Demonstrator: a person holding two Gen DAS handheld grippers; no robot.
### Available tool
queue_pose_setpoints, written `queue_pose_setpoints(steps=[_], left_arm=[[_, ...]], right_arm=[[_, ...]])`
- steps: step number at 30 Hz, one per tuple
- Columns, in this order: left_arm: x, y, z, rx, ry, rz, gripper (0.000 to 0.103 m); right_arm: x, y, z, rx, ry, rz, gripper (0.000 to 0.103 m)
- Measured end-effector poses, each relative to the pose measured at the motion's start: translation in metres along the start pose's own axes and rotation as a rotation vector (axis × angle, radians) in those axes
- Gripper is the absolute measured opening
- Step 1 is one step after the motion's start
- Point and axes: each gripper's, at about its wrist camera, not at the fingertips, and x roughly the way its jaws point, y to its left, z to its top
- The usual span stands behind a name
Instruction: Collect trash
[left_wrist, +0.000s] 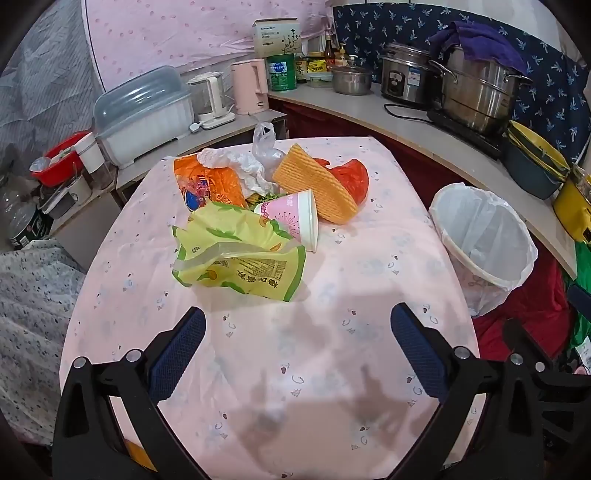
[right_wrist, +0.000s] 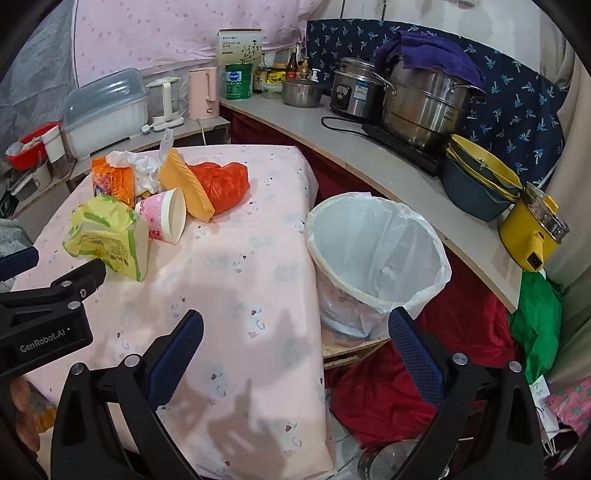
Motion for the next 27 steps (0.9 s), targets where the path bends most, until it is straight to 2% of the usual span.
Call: queue_pose_setpoints(steps=[14,27], left_arm=[[0.0,0.005,-0.01,-0.001,-0.009,0.004,0.096],[-0.002,0.01,-0.012,-0.007,-0.014,0.004,0.096]], right_arm=[[0.004,0.006,-0.009,-0.017,0.015,-0.019,0.096],[0.0,0.007,-0.008,-0.016,-0.007,-0.039,0.096]])
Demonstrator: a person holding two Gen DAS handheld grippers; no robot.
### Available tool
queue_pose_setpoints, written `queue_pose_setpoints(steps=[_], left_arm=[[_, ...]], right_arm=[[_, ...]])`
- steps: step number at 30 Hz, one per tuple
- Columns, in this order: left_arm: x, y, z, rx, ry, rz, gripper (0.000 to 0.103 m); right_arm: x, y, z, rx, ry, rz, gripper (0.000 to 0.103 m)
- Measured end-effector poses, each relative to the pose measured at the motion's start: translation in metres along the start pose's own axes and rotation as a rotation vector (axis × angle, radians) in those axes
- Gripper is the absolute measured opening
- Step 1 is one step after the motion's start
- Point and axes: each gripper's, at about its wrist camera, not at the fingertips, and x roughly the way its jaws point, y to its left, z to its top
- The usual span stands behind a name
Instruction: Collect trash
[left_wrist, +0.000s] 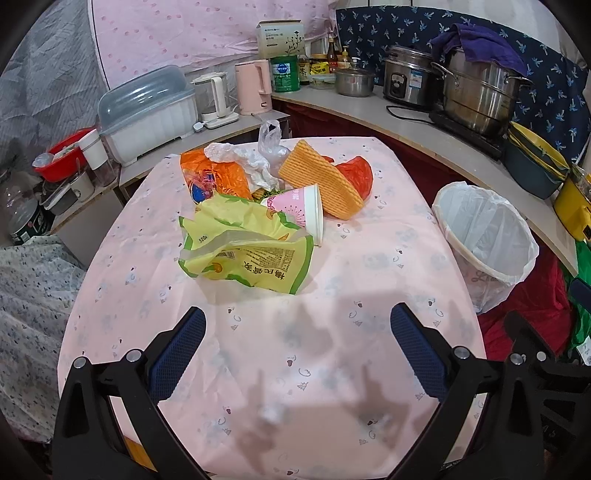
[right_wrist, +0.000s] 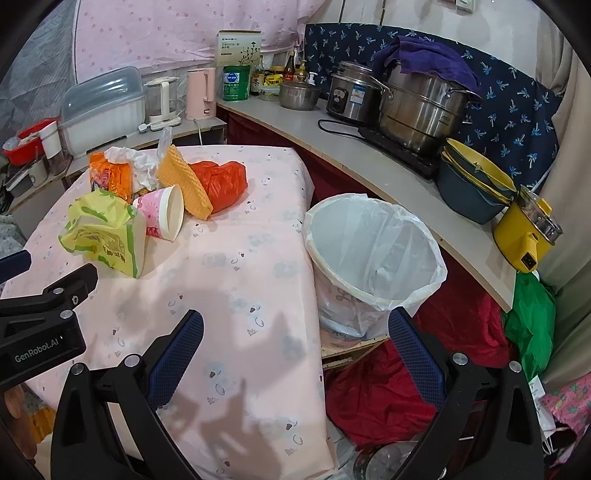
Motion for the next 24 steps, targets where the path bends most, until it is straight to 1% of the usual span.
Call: queue_pose_setpoints(steps=[24], left_arm=[[-0.0037,-0.0029,-0.0011,0.002,-0.002,0.0,0.096]], right_arm=[[-0.0051,-0.0091,0.0019,0.017,-0.022,-0.025,0.096]])
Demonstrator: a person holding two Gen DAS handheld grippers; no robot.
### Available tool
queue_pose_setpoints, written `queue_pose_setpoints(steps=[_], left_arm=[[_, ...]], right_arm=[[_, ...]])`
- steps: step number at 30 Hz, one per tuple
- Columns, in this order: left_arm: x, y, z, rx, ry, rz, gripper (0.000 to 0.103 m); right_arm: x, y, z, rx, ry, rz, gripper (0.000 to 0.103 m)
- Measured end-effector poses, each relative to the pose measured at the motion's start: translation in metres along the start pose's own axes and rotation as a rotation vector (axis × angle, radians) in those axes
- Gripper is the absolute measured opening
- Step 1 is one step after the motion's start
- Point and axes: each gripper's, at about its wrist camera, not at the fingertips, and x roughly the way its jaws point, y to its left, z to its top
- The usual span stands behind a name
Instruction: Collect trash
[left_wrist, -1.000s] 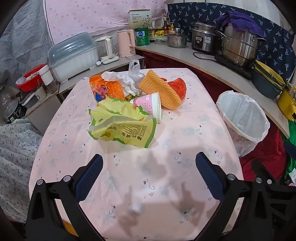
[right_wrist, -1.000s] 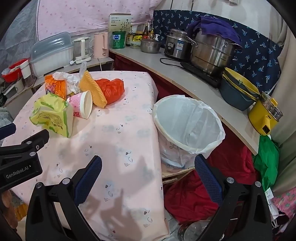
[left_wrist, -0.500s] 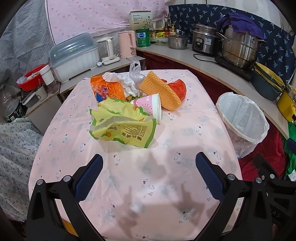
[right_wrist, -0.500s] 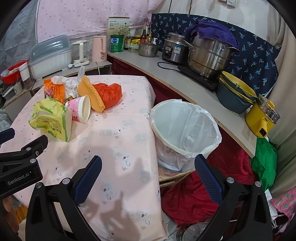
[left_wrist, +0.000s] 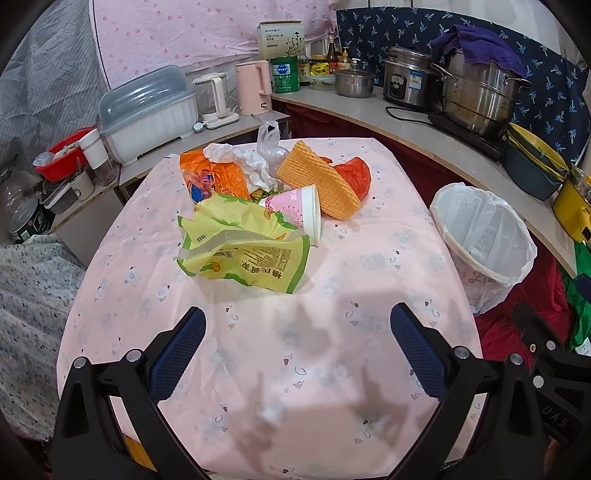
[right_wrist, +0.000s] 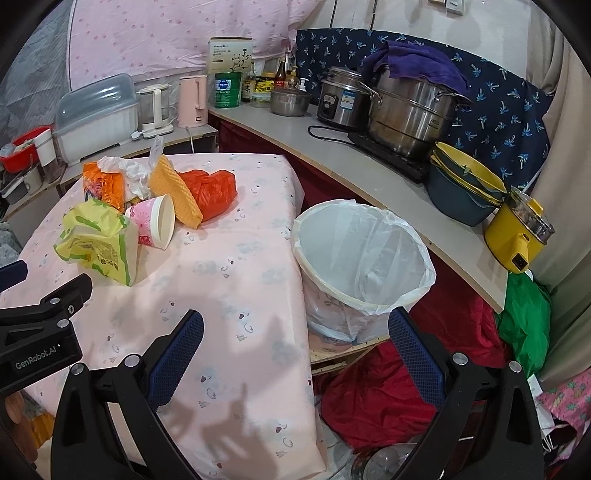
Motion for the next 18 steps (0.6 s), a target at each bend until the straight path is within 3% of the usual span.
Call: queue_pose_setpoints(steps=[18], left_arm=[[0.003,-0.0049,-0.0006,0.0,0.01,-0.004,0.096]], right_arm=[[0.0011,-0.0022,0.0011,0.003,0.001,-0.001,0.096]])
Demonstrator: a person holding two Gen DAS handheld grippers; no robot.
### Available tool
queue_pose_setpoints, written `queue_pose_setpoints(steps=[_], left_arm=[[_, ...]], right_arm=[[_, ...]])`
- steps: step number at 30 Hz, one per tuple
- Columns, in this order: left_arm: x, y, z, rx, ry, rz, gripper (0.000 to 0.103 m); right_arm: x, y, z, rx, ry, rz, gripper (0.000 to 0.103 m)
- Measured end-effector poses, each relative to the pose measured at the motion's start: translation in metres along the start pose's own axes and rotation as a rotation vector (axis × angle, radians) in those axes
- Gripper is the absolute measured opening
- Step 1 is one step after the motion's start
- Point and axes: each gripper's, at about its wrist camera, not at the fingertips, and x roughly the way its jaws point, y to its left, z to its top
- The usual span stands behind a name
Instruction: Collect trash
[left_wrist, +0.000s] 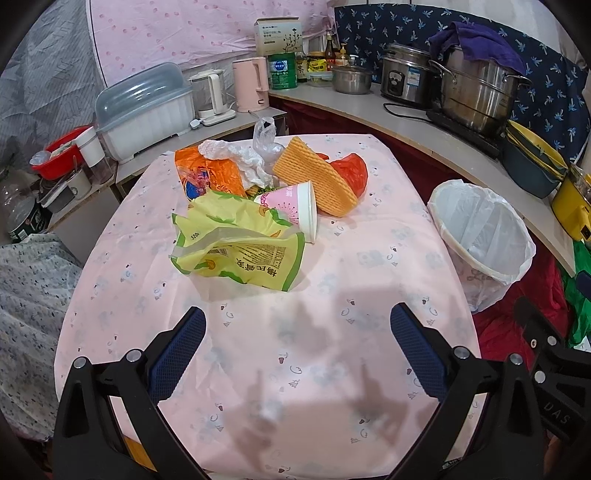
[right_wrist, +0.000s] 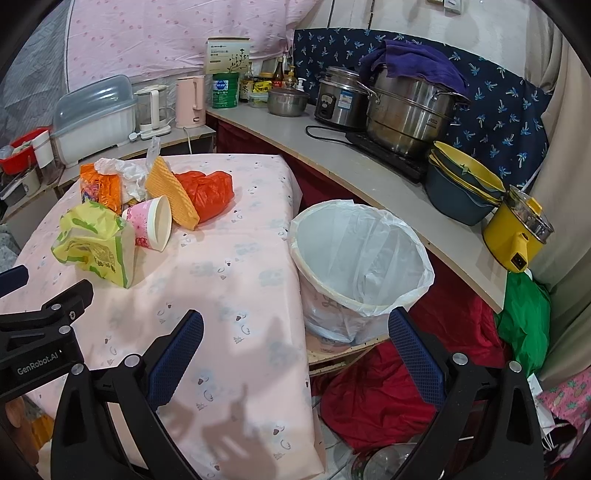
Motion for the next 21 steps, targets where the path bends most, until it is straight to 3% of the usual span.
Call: queue_pose_setpoints(steps=[21], left_arm=[[0.0015,-0.0086,0.0012,0.003,-0.001,-0.014,0.096]], right_arm=[[-0.0007,-0.0074,0.0042,0.003,-0.008,-0.007,0.096]])
